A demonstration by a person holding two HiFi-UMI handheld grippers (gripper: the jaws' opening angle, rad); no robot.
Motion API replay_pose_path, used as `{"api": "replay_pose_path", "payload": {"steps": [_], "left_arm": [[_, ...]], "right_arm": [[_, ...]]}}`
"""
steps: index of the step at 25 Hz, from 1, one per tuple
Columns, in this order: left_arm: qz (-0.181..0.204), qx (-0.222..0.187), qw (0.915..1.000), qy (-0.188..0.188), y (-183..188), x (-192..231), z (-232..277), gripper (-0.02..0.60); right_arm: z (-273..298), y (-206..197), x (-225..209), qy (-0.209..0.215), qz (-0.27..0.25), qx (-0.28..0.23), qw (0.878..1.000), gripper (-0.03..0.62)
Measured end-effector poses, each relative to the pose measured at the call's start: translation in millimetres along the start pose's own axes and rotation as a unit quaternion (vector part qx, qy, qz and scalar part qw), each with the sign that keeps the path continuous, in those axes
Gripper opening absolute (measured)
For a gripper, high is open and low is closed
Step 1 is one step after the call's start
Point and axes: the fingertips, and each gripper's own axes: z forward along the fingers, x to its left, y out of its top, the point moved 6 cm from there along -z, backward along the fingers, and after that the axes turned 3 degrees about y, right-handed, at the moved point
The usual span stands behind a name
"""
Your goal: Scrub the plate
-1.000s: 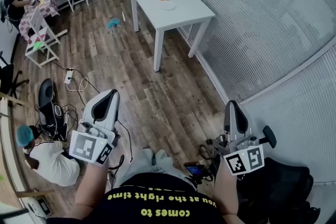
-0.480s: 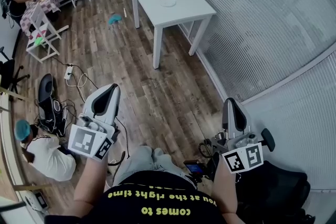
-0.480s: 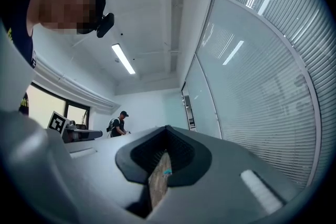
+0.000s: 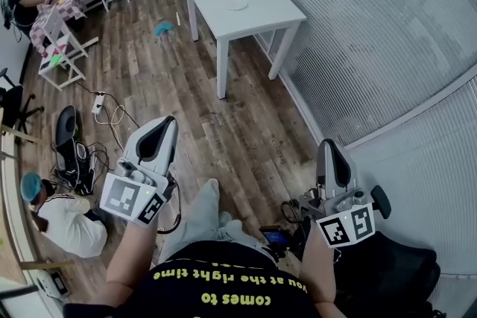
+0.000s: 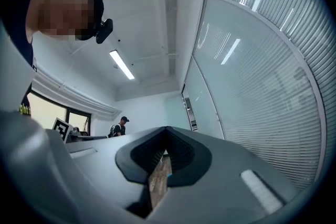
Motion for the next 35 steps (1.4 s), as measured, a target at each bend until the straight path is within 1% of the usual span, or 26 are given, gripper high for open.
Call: {"api": "replay_pose_path", "payload": {"steps": [4,11,19,25,31,35], "left_arm": [[-0.004,-0.017,0.9999,-0.002,-1,7,8,0.005],[-0.008,-0.016,0.9998,-0.003,-11,35,45,0.005],[-0.017,-0.013,0.9996,-0.019,-22,76,124,0.005],[-0.018,-0.011,0.9994,-0.028,-19,106,182,0.005],[-0.015,-0.01,0.9993,-0.034,-21,127,225,0.005],[-0.023,-0.01,0.9992,-0.033,-25,143,248,0.005]], "right_arm": [[12,-5,-4,0.002,-0.003,0.001,1.0,0.006],[44,-11,-17,-0.003,-0.019,0.011,1.0,0.006],[104,-23,-54,-0.02,-0.016,0.018,1.0,0.006],[159,-24,-81,-0.023,-0.016,0.019,0.999,0.006],[204,-31,-100,-0.016,-0.01,0.02,1.0,0.005],[230,-34,-109,-0.01,-0.017,0.031,0.999,0.006]]}}
